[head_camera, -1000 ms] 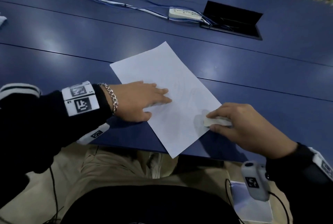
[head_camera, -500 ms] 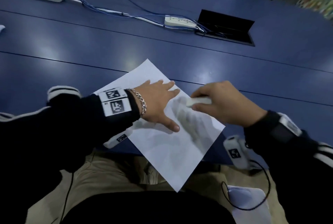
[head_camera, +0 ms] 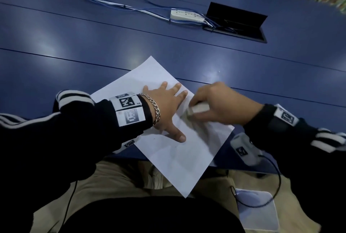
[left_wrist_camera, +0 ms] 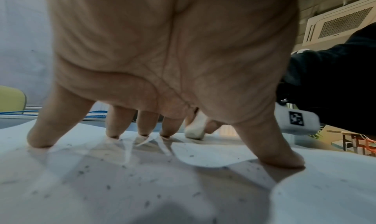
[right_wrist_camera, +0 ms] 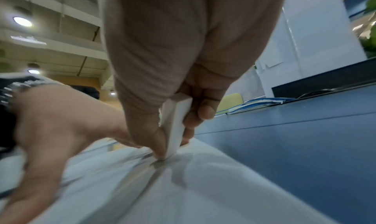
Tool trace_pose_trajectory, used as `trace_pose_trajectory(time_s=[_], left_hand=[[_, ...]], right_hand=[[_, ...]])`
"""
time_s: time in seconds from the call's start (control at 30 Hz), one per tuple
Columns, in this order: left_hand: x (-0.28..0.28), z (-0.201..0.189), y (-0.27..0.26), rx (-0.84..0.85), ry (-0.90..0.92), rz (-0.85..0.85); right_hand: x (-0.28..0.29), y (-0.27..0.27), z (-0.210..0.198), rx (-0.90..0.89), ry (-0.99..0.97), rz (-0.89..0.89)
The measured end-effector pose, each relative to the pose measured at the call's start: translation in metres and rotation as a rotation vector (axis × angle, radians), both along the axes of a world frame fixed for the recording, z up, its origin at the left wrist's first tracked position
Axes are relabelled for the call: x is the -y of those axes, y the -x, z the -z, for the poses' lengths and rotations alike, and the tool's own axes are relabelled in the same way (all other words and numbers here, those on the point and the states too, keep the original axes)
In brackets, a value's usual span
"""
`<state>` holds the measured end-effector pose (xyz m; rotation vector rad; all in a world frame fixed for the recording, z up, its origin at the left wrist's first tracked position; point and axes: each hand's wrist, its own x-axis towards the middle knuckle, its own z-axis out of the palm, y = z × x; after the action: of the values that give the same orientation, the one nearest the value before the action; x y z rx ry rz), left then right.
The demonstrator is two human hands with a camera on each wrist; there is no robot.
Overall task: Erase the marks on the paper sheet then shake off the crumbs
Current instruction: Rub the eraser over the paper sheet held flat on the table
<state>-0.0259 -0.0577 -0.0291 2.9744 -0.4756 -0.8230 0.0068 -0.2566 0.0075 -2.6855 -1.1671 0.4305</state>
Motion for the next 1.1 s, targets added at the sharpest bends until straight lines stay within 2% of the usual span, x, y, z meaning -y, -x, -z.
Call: trace_pose_trajectory(time_s=[0.13,0.3,0.53,0.63,0.73,0.83,1.1], left_hand=[[-0.001,-0.001,0.000,-0.024,-0.003,-0.008],[0.000,-0.003,0.001,-0.023,-0.013,-0.011],[-0.001,-0.004,0.002,-0.032,-0.005,-0.014],[-0.001,-0.004,0.000,-0.038,-0.012,-0.005],[-0.011,-0.010,-0.009,-0.048,-0.022,0.073],[-0.018,-0.012,-0.015,-0.067,-0.057,0.112],[-0.002,0.001,0.000,-0.040,-0.018,-0.016]], right_hand=[[-0.004,-0.011,0.004,0.107,-0.009,0.065],[-0.003,0.025,-0.001,-0.051,0.133,-0.109],[-0.003,-0.023,0.002,0.127,-0.009,0.080],[0.005,-0.023,0.003,0.098,-0.029,0.131],[0.018,-0.016,0.002,0.021,-0.065,0.202],[0.022,-0.007,0.008,0.036,-0.084,0.194],[0.004,-0.007,0.010,0.126,-0.026,0.155]])
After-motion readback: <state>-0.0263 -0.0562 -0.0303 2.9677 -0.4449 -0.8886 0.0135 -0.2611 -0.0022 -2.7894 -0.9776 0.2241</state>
